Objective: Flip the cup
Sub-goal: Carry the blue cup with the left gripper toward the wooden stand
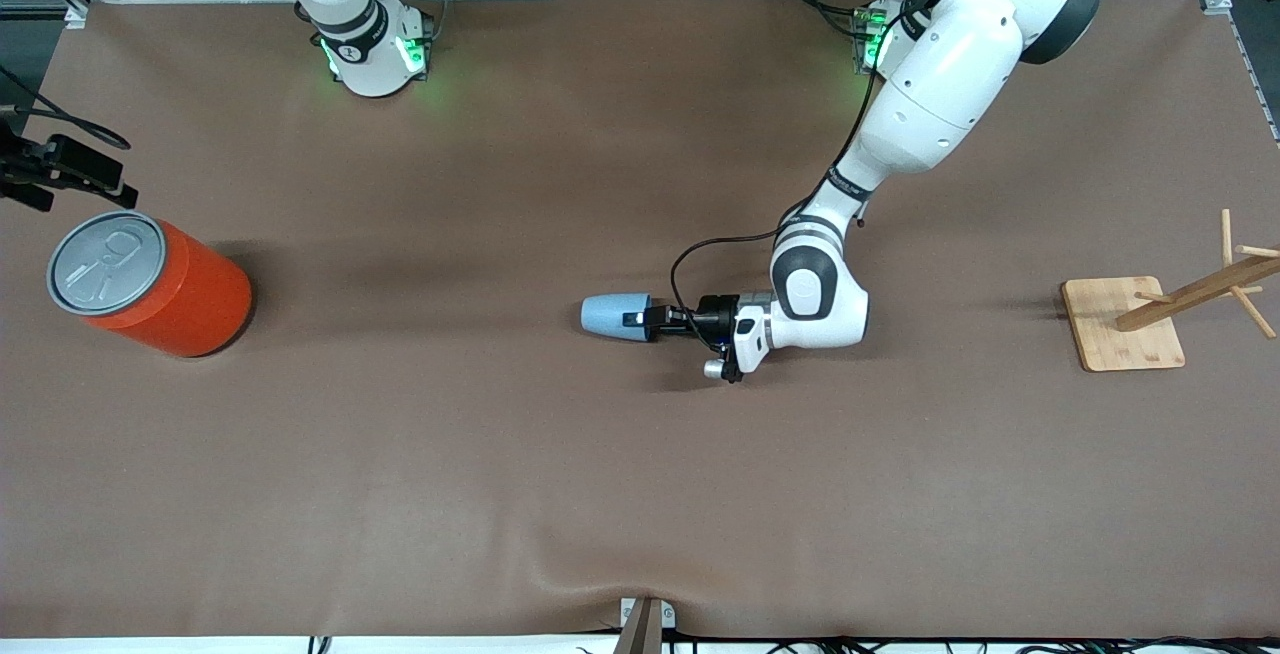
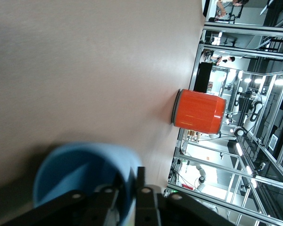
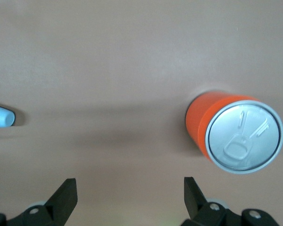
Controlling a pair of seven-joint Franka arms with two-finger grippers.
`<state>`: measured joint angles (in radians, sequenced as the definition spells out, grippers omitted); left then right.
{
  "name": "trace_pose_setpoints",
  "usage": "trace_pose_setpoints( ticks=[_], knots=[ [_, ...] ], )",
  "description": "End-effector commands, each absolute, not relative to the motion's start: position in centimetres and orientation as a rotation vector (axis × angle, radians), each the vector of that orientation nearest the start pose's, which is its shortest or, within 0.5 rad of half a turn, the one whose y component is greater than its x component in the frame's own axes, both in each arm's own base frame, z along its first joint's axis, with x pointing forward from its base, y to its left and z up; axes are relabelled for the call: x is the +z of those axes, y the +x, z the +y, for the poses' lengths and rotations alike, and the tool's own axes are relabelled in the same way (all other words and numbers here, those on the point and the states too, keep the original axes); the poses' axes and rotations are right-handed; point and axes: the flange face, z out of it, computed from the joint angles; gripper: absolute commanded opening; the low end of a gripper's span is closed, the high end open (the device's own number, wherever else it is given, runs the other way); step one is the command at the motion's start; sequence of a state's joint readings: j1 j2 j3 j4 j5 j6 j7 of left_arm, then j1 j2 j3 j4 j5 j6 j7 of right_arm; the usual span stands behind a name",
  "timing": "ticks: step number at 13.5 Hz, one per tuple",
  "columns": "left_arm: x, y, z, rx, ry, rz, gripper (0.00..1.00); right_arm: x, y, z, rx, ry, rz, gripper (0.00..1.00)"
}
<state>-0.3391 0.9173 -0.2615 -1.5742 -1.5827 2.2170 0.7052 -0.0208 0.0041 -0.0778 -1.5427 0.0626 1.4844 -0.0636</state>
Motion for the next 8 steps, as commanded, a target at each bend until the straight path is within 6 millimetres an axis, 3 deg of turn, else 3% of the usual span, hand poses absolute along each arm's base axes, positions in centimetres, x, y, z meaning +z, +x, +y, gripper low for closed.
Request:
trace_pose_setpoints(
  ticks=[1,4,5,8],
  knots=[
    [12.0,57.7,-39.5,-0.126,1.904,0.086,0.00,63.9,53.4,-4.4,0.082,-3.082,0.074,1.00],
    [15.2,60.2,-37.0,-0.070,1.958,0.052,0.00,64.9,53.5,-4.3,0.050,-3.129,0.059,1.00],
    [17.3,60.9,-36.4,-0.077,1.984,0.055,0.00,65.0,53.5,-4.4,0.050,-3.134,0.060,1.00],
    [26.7,63.0,-34.9,-0.140,2.142,0.118,0.00,65.7,53.4,-4.9,0.030,-3.144,0.071,1.00]
  ],
)
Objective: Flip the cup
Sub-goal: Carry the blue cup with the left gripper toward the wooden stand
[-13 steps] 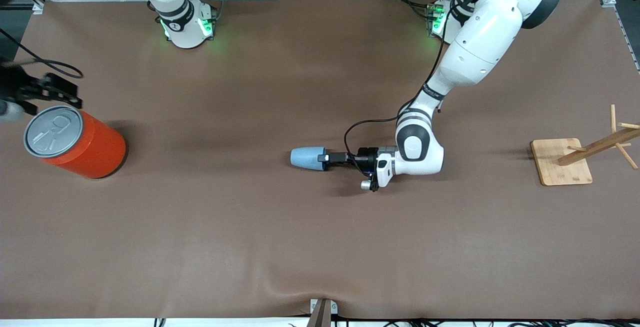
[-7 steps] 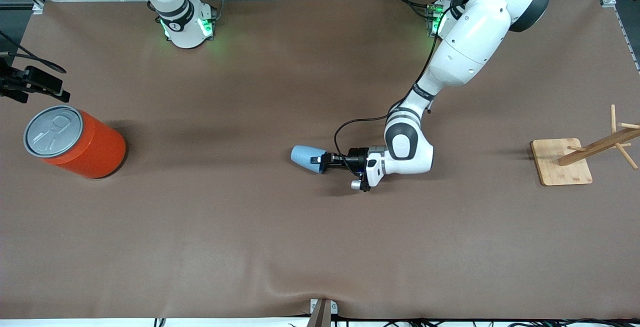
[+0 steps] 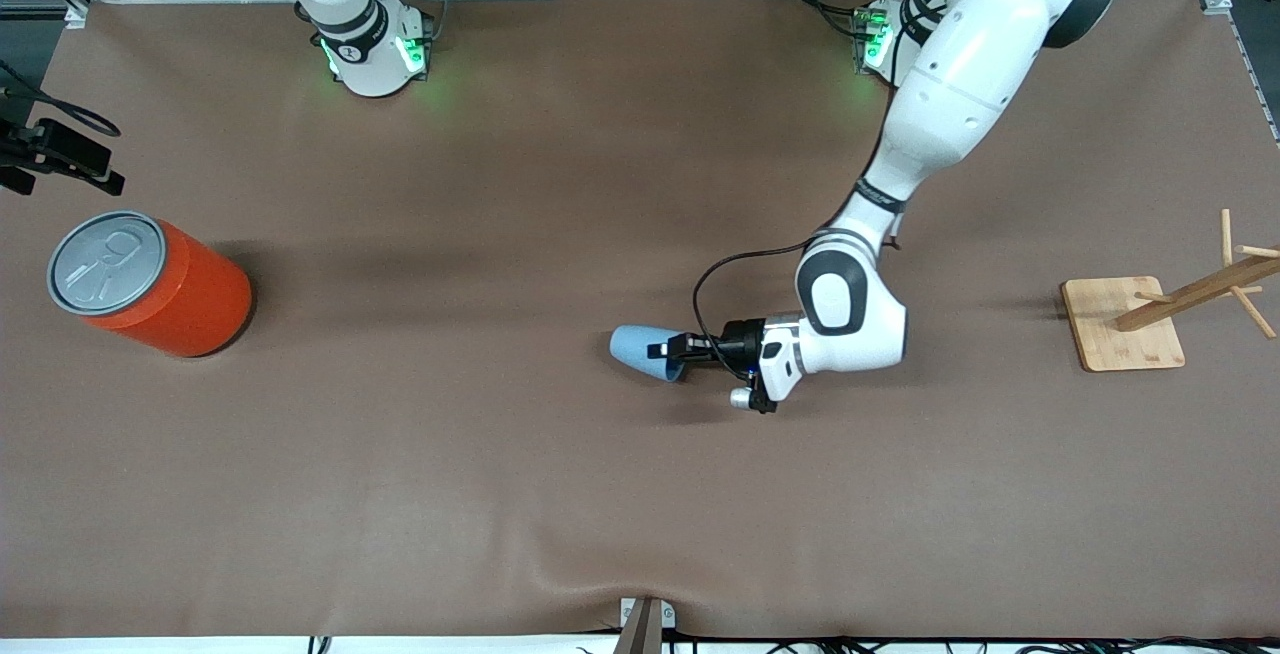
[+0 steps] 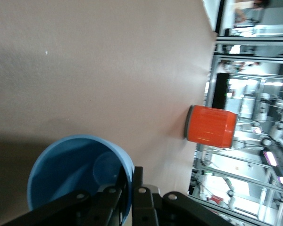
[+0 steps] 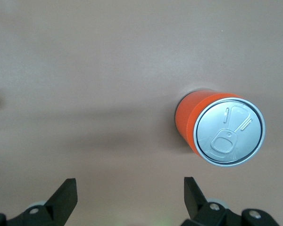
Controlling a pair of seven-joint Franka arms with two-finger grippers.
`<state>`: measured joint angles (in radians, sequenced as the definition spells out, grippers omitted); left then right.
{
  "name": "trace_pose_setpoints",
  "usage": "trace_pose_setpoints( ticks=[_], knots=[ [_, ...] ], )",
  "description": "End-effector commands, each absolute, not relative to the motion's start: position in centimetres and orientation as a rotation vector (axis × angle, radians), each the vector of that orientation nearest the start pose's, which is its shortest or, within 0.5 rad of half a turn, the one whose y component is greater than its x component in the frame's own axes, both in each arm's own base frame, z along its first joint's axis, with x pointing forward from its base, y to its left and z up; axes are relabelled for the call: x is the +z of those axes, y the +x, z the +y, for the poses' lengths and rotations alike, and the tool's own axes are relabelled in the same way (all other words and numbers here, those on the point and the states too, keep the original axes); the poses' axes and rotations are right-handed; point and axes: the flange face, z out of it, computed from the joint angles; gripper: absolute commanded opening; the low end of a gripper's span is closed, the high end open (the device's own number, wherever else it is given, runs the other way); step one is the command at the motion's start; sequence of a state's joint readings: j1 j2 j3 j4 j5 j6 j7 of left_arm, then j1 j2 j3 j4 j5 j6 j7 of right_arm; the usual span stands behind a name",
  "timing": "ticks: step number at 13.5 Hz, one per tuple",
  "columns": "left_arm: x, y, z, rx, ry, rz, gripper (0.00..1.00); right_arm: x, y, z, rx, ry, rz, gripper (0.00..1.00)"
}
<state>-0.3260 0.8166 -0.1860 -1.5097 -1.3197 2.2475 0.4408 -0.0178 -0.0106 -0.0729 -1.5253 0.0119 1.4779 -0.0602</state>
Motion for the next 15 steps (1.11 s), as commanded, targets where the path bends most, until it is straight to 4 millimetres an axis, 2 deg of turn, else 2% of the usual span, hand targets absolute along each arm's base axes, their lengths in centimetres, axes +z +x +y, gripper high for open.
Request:
trace_pose_setpoints(
  ticks=[1,2,3,5,7,9,10,12,13,15],
  knots=[
    [29.7,63.8,-33.7,-0.137,2.214,0.149,0.00,65.8,53.4,-5.1,0.025,-3.144,0.049,1.00],
    [32.0,64.1,-32.6,-0.118,2.306,0.151,0.00,65.8,53.4,-5.4,0.025,-3.144,0.025,1.00],
    [33.9,64.8,-30.5,-0.074,2.422,0.129,0.00,65.8,53.4,-5.4,0.027,-3.144,0.023,1.00],
    [34.5,64.9,-26.4,-0.005,2.648,0.056,0.00,65.7,53.3,-4.8,0.047,-3.129,0.032,1.00],
    [33.5,64.4,-22.8,0.017,2.796,0.001,0.00,65.7,53.2,-4.5,0.054,-3.129,0.073,1.00],
    [31.7,64.5,-18.4,0.064,2.921,-0.006,0.00,65.4,52.9,-3.4,0.108,-3.121,0.148,1.00],
    [30.3,63.9,-16.9,0.080,2.946,0.006,0.00,65.5,52.9,-3.1,0.112,-3.122,0.141,1.00],
    [29.9,61.6,-15.8,0.143,2.960,0.019,0.00,65.3,53.0,-3.2,0.119,-3.120,0.146,1.00],
    [30.2,61.1,-14.5,0.145,2.967,0.053,0.00,65.6,53.3,-3.3,0.101,-3.121,0.148,1.00],
    [30.8,59.2,-13.4,0.150,3.011,0.021,0.00,65.9,53.2,-3.7,0.093,-3.121,0.136,1.00]
  ],
)
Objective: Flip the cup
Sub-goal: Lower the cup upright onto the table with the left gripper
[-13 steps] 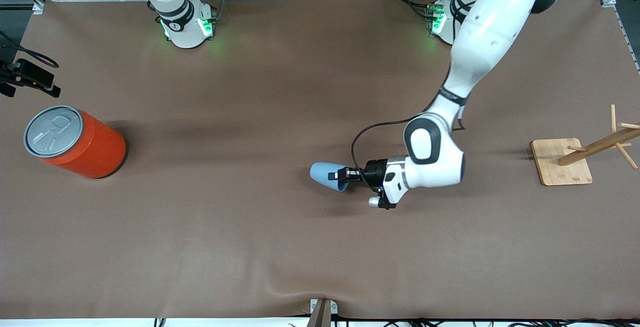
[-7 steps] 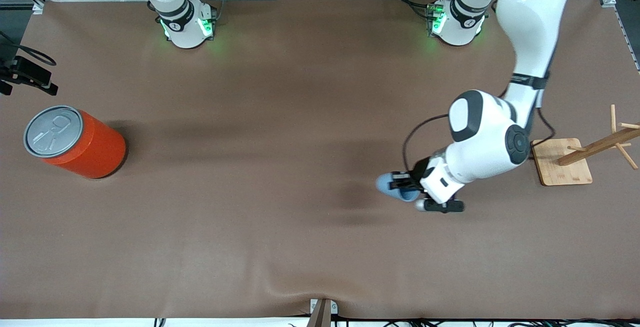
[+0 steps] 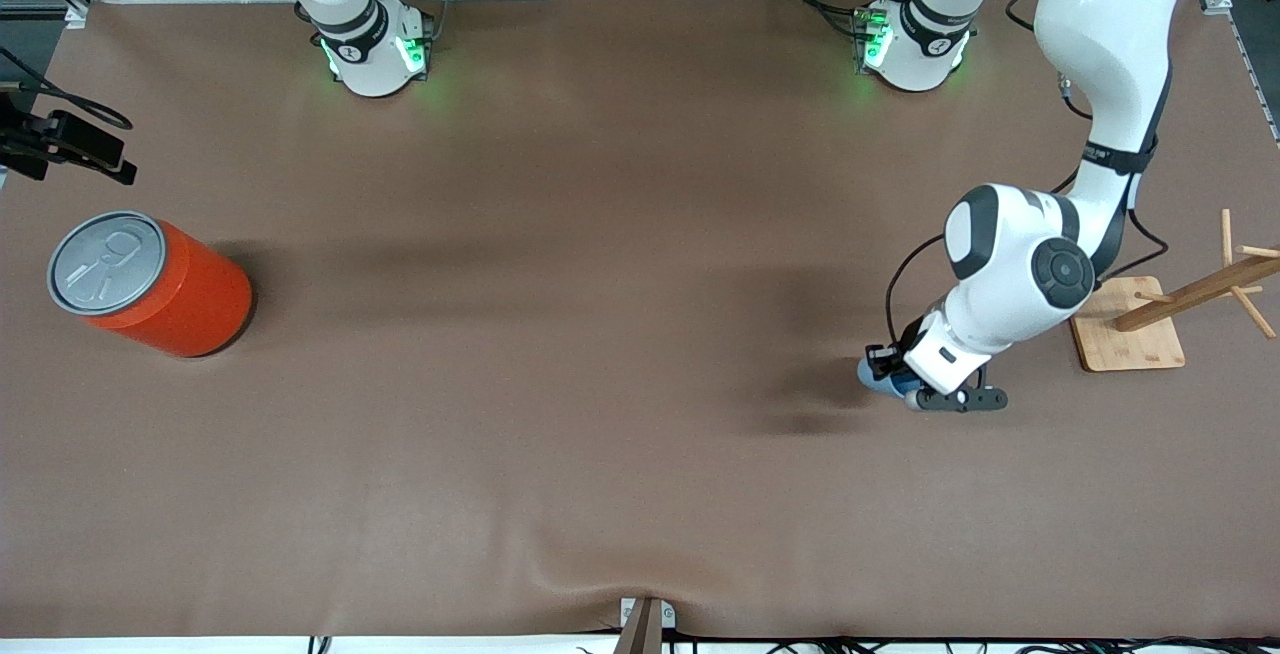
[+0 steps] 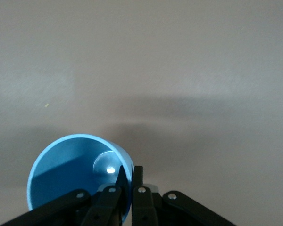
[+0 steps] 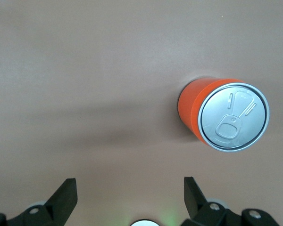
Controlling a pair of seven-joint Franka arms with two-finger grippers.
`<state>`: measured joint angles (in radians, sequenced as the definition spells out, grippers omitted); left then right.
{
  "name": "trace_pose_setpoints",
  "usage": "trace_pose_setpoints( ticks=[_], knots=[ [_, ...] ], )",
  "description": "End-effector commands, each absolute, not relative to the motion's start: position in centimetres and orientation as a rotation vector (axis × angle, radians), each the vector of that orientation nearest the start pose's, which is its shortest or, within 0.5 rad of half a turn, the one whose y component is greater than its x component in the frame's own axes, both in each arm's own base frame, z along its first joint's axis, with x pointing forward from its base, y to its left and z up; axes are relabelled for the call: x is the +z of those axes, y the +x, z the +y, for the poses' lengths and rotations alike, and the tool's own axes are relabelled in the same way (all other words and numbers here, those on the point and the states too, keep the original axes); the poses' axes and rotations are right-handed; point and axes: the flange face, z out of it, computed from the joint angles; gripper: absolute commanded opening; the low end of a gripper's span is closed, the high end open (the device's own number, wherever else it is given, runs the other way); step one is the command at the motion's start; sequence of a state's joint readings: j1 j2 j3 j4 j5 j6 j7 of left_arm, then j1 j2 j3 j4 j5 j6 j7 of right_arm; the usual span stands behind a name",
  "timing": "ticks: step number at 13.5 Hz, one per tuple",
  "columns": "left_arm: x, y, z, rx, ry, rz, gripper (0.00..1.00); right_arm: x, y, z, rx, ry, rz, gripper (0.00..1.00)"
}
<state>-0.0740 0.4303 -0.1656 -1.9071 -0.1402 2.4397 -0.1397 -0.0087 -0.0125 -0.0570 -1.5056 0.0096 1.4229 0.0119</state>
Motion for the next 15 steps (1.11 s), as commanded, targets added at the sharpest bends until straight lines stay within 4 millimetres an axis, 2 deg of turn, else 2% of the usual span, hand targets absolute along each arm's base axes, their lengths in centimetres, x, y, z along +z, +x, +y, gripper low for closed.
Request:
trace_pose_setpoints(
  ticks=[1,3,7,9,12,15],
  knots=[
    [30.9,58.3,-13.1,-0.157,-3.236,-0.008,0.00,65.9,53.2,-3.9,0.090,-3.121,0.122,1.00],
    [30.6,56.6,-12.2,-0.151,-3.178,-0.055,0.00,66.0,53.4,-3.9,0.080,-3.123,0.033,1.00],
    [29.6,54.0,-11.7,-0.168,-3.127,-0.117,0.00,66.0,53.4,-3.9,0.080,-3.123,0.031,1.00],
    [29.5,53.7,-10.7,-0.192,-3.118,-0.122,0.00,66.0,53.3,-3.9,0.082,-3.123,0.028,1.00],
    [28.9,53.4,-10.7,-0.214,-3.125,-0.121,0.00,65.9,53.2,-3.9,0.094,-3.122,0.012,1.00],
    [28.1,53.2,-9.3,-0.241,-3.128,-0.156,0.00,65.9,53.2,-3.9,0.096,-3.120,-0.036,1.00]
  ],
)
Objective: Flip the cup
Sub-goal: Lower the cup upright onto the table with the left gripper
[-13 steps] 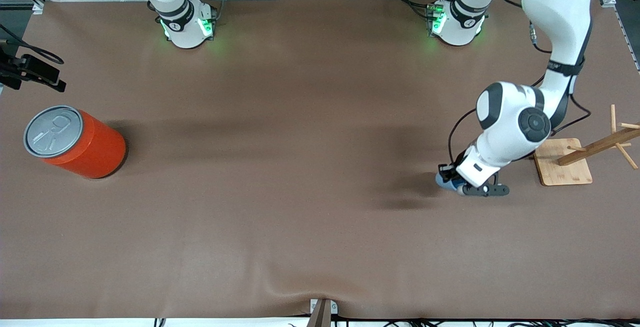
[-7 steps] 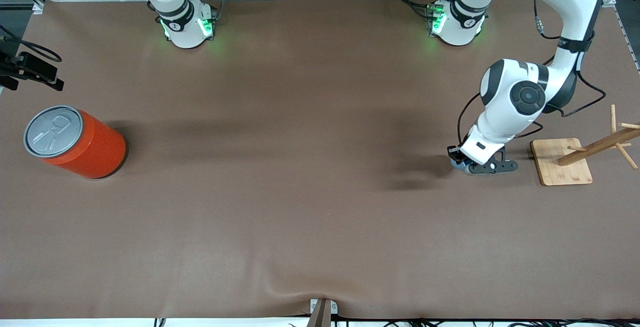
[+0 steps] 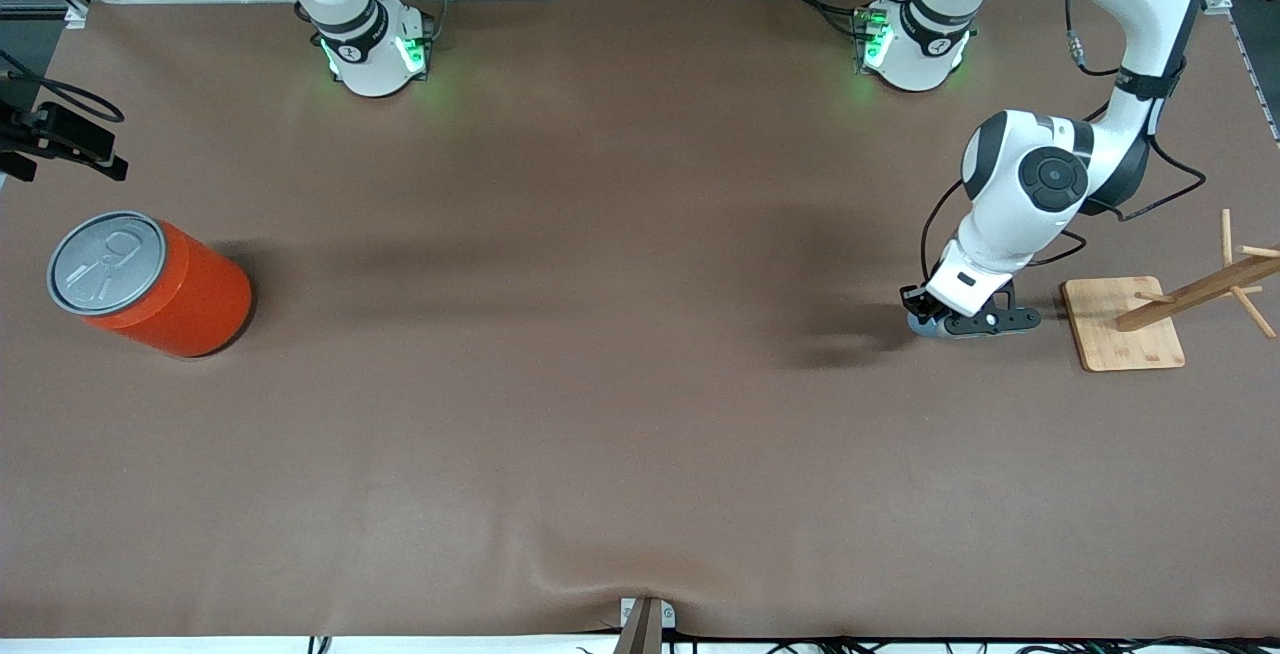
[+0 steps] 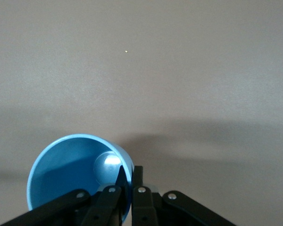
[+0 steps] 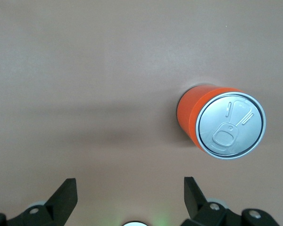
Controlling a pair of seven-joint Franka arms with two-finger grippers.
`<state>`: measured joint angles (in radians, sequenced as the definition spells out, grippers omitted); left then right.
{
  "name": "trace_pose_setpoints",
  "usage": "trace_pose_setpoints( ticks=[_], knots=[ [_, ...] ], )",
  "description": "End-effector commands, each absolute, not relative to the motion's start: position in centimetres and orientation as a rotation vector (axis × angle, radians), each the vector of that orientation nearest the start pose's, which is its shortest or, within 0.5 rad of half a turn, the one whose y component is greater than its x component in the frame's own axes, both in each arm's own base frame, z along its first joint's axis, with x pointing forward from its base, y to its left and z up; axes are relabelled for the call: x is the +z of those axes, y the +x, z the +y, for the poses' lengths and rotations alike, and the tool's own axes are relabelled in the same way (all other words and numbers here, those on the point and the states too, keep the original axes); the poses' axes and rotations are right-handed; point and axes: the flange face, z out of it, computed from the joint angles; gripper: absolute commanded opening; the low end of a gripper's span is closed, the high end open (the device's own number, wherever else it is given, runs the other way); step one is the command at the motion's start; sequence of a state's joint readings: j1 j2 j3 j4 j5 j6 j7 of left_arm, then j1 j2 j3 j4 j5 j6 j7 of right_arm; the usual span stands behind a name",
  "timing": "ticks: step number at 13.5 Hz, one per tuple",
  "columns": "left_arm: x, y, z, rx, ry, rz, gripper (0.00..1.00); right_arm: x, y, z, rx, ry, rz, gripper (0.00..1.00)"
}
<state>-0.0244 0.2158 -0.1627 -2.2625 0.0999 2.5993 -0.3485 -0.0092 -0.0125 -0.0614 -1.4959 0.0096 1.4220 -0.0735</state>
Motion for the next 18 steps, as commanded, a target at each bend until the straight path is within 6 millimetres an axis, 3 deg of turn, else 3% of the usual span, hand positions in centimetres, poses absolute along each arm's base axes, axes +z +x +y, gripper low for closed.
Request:
trace_pose_setpoints(
  ticks=[1,7,11,12,13,15,18],
  knots=[
    [27.9,53.3,-8.9,-0.243,-3.129,-0.168,0.00,65.9,53.2,-4.0,0.096,-3.120,-0.032,1.00],
    [26.7,53.2,-8.2,-0.248,-3.134,-0.188,0.00,66.0,53.2,-4.1,0.093,-3.120,-0.027,1.00],
    [26.8,53.3,-7.7,-0.237,-3.130,-0.193,0.18,66.1,53.2,-4.1,0.089,-3.121,-0.027,1.00],
    [27.1,53.4,-7.7,-0.237,-3.129,-0.196,0.64,66.1,53.2,-4.1,0.089,-3.121,-0.027,1.00],
    [27.5,53.5,-7.7,-0.231,-3.126,-0.194,1.00,66.1,53.2,-4.1,0.089,-3.121,-0.029,1.00],
    [29.4,54.2,-7.8,-0.203,-3.112,-0.200,1.00,66.3,53.2,-4.2,0.084,-3.121,-0.027,1.00],
    [34.4,55.2,-8.1,-0.100,-3.074,-0.196,1.00,66.3,53.1,-4.3,0.084,-3.121,-0.025,1.00]
  ],
)
